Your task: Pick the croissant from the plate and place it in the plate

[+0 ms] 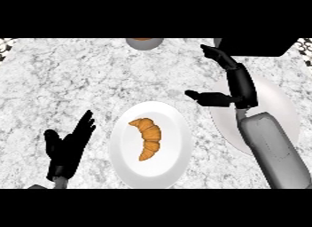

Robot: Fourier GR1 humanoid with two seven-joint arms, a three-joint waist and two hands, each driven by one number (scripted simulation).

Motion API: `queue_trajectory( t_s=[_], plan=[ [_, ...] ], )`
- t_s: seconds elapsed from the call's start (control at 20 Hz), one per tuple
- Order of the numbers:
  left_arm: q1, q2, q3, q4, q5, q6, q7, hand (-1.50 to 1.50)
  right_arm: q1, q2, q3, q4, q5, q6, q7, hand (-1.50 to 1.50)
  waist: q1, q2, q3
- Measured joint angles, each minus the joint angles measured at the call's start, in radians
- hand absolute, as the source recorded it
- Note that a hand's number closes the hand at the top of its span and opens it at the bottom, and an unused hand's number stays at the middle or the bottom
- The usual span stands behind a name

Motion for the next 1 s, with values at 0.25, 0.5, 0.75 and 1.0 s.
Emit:
queue_trajectory(
  t_s=[0.25, 0.5, 0.75, 1.0],
  plan=[
    [-0.001, -0.019, 0.02, 0.024, -0.008, -0.018, 0.003, 0.0, -0.024, -0.054, 0.056, -0.025, 0.075, 0.074, 0.077, -1.5, -0.012, -0.008, 0.001],
    [-0.002, -0.023, 0.028, 0.025, -0.006, -0.021, 0.017, 0.0, -0.096, -0.117, 0.182, -0.066, 0.163, 0.214, 0.268, -1.5, -0.016, -0.013, 0.0],
    [0.013, -0.024, 0.039, 0.016, -0.013, -0.031, 0.01, 0.0, -0.102, -0.121, 0.282, -0.172, 0.233, 0.306, 0.456, -1.5, -0.02, -0.014, 0.0],
    [-0.001, -0.031, 0.061, 0.024, -0.017, -0.048, 0.033, 0.0, -0.114, -0.058, 0.349, -0.207, 0.316, 0.348, 0.608, -1.5, -0.017, -0.012, 0.001]
  ],
)
